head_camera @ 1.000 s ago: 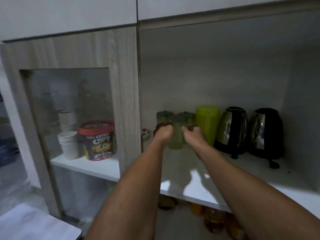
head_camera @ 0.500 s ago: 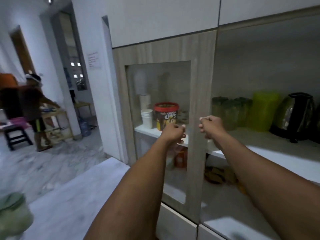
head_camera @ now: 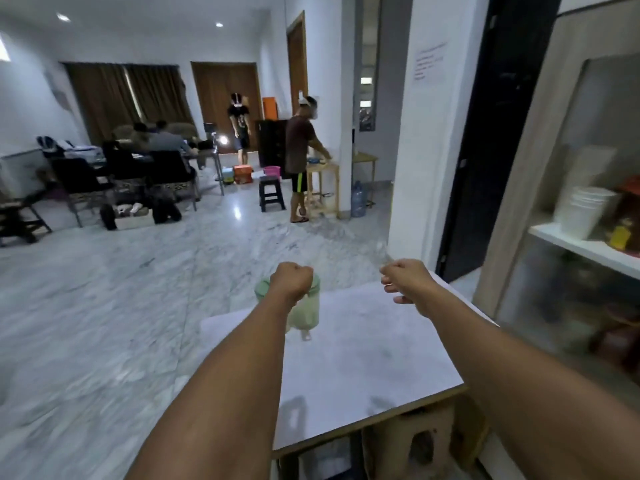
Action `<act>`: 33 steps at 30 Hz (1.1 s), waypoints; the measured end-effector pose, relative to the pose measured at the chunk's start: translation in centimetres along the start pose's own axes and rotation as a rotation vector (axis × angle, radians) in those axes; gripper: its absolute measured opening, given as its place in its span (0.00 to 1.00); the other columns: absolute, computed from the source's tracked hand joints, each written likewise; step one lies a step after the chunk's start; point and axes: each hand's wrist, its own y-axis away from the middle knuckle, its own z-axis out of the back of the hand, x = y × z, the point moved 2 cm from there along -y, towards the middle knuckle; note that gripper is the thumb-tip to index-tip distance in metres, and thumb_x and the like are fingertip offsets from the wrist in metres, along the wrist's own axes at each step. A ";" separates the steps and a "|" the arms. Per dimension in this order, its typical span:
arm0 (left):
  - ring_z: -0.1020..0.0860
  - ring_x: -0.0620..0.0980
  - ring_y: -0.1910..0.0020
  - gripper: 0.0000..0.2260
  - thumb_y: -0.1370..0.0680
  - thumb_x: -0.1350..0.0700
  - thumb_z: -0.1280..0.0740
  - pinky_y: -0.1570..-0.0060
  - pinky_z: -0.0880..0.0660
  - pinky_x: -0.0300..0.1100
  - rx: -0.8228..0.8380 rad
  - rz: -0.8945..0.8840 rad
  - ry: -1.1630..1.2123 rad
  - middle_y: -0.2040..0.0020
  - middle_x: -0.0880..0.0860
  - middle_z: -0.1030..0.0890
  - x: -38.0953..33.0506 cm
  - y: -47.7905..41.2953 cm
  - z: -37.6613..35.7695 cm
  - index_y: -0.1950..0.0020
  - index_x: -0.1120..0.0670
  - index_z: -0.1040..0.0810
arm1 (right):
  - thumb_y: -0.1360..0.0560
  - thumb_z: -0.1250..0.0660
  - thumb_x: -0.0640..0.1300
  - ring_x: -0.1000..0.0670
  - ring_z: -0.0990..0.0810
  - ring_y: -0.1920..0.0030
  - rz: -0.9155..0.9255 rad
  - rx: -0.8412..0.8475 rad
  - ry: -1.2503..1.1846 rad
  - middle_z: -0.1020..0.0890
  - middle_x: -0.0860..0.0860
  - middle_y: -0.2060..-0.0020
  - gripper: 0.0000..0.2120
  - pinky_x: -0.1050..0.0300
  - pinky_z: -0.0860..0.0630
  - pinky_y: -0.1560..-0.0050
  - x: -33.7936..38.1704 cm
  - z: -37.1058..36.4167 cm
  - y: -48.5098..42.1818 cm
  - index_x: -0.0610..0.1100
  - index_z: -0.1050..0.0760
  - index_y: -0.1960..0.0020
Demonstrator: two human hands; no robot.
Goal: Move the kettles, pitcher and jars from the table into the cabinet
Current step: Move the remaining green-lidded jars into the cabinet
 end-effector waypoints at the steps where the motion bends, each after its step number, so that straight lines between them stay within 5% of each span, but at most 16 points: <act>1: 0.27 0.55 0.64 0.10 0.23 0.50 0.35 0.63 0.32 0.44 -0.029 0.019 -0.008 0.60 0.59 0.23 1.4 -0.8 1.5 0.58 0.56 0.24 | 0.23 0.32 0.46 0.48 0.24 0.60 -0.008 0.031 0.012 0.20 0.46 0.59 0.10 0.55 0.31 0.61 0.0 -2.1 -0.9 0.40 0.21 0.47; 5: 0.25 0.56 0.64 0.09 0.22 0.52 0.35 0.61 0.33 0.44 -0.057 0.133 -0.047 0.62 0.62 0.23 6.8 -4.0 4.3 0.58 0.57 0.23 | 0.24 0.32 0.47 0.47 0.24 0.59 -0.029 0.128 0.069 0.20 0.45 0.58 0.13 0.53 0.30 0.60 -0.5 -9.0 -5.0 0.39 0.22 0.45; 8: 0.19 0.63 0.49 0.11 0.22 0.53 0.36 0.61 0.33 0.43 -0.057 0.245 -0.029 0.49 0.68 0.20 10.8 -7.3 4.0 0.49 0.60 0.21 | 0.24 0.32 0.47 0.46 0.26 0.59 -0.074 0.197 0.101 0.22 0.44 0.59 0.09 0.53 0.30 0.59 -1.7 -13.0 -8.9 0.42 0.23 0.50; 11: 0.23 0.57 0.62 0.10 0.22 0.52 0.35 0.62 0.33 0.43 -0.043 0.327 -0.056 0.58 0.62 0.22 13.8 -10.9 2.5 0.56 0.59 0.23 | 0.25 0.31 0.49 0.45 0.28 0.57 -0.131 0.236 0.147 0.25 0.44 0.56 0.17 0.51 0.31 0.58 -4.1 -16.7 -14.2 0.35 0.24 0.48; 15: 0.21 0.63 0.40 0.20 0.23 0.49 0.34 0.54 0.23 0.49 -0.032 0.468 -0.015 0.41 0.65 0.20 17.0 -15.7 0.0 0.38 0.63 0.23 | 0.24 0.32 0.51 0.43 0.26 0.52 -0.270 0.318 0.192 0.24 0.42 0.49 0.21 0.52 0.29 0.56 -7.3 -20.5 -19.8 0.37 0.25 0.40; 20: 0.22 0.54 0.54 0.17 0.22 0.49 0.30 0.60 0.29 0.41 -0.028 0.572 0.161 0.46 0.57 0.21 19.3 -20.1 -2.4 0.40 0.59 0.23 | 0.25 0.30 0.53 0.43 0.24 0.46 -0.380 0.386 0.165 0.22 0.43 0.45 0.22 0.50 0.28 0.53 -10.3 -24.1 -23.8 0.38 0.26 0.39; 24: 0.21 0.53 0.51 0.18 0.27 0.43 0.28 0.57 0.29 0.44 0.002 0.632 0.278 0.42 0.56 0.17 20.1 -22.2 -3.9 0.44 0.54 0.20 | 0.28 0.28 0.54 0.44 0.20 0.48 -0.414 0.425 0.123 0.17 0.44 0.47 0.21 0.51 0.26 0.54 -11.4 -26.1 -25.6 0.40 0.22 0.43; 28: 0.21 0.53 0.47 0.06 0.24 0.49 0.28 0.59 0.31 0.42 0.033 0.616 0.333 0.42 0.53 0.16 19.4 -23.2 -4.9 0.50 0.51 0.18 | 0.27 0.29 0.50 0.46 0.21 0.53 -0.397 0.430 0.109 0.17 0.44 0.50 0.17 0.54 0.28 0.58 -10.9 -26.6 -26.1 0.40 0.22 0.44; 33: 0.19 0.54 0.49 0.10 0.20 0.51 0.33 0.60 0.28 0.42 0.010 0.562 0.372 0.45 0.55 0.16 17.2 -21.9 -4.3 0.45 0.55 0.18 | 0.27 0.30 0.50 0.44 0.18 0.60 -0.354 0.355 0.044 0.16 0.44 0.62 0.13 0.54 0.29 0.59 -8.9 -24.4 -25.4 0.40 0.22 0.52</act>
